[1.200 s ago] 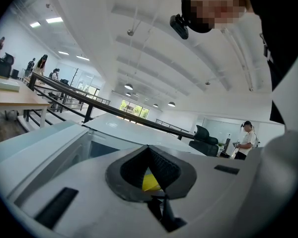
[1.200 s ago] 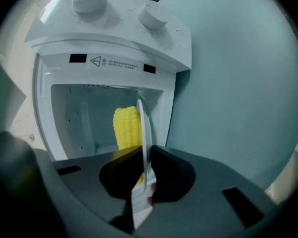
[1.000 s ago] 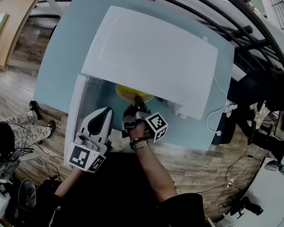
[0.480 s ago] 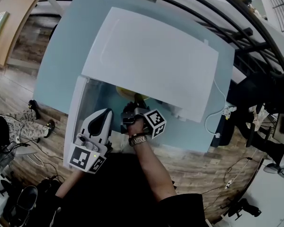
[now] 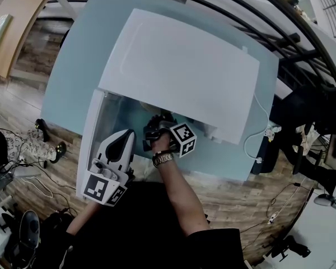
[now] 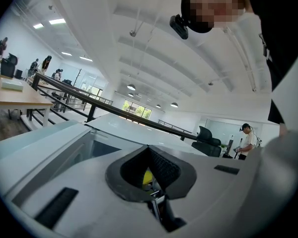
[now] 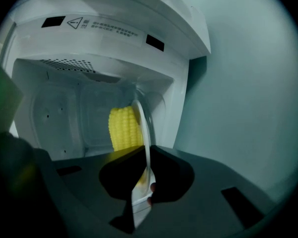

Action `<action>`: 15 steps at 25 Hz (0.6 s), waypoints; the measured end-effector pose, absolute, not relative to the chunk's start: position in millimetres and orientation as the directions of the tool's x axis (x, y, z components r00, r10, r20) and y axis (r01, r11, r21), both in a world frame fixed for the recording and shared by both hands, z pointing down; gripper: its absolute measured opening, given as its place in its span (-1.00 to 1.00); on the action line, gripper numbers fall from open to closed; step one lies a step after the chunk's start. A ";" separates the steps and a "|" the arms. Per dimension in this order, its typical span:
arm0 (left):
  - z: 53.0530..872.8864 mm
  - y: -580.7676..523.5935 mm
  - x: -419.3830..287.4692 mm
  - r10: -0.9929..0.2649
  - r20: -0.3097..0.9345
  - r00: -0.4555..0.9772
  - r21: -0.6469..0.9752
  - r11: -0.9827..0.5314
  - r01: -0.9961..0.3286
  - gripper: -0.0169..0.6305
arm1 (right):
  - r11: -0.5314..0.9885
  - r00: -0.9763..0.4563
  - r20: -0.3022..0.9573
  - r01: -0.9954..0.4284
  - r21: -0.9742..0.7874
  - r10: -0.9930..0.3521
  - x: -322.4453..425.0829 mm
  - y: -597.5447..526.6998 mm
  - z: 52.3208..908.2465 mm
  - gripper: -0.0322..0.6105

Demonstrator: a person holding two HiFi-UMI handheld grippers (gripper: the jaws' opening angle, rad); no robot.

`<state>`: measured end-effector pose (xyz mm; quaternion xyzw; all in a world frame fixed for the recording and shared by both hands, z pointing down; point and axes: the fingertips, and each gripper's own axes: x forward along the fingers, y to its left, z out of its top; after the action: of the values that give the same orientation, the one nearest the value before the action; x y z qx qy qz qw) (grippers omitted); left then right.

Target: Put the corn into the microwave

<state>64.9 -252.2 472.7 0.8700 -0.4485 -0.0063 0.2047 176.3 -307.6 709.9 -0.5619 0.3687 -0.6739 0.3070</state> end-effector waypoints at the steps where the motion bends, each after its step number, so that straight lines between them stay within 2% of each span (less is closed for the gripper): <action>1: 472.5 -252.1 65.0 -0.783 0.173 0.598 0.362 -0.514 -0.778 -0.94 | -0.541 -0.182 0.533 -0.004 -0.841 -0.826 175.7 -309.9 709.7 -0.81; 6: 473.2 -249.4 66.1 -0.781 0.169 0.601 0.369 -0.515 -0.773 -0.94 | -0.540 -0.219 0.548 -0.103 -0.836 -0.807 171.3 -313.9 708.8 -0.80; 15: 470.6 -236.8 61.3 -0.782 0.163 0.601 0.370 -0.516 -0.772 -0.94 | -0.502 -0.309 0.524 -0.155 -0.851 -0.794 161.0 -317.1 704.3 -0.75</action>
<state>61.3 -236.8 470.6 0.8707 -0.4463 -0.0123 0.2064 161.0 -317.1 704.3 -0.5387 0.4402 -0.6788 0.2352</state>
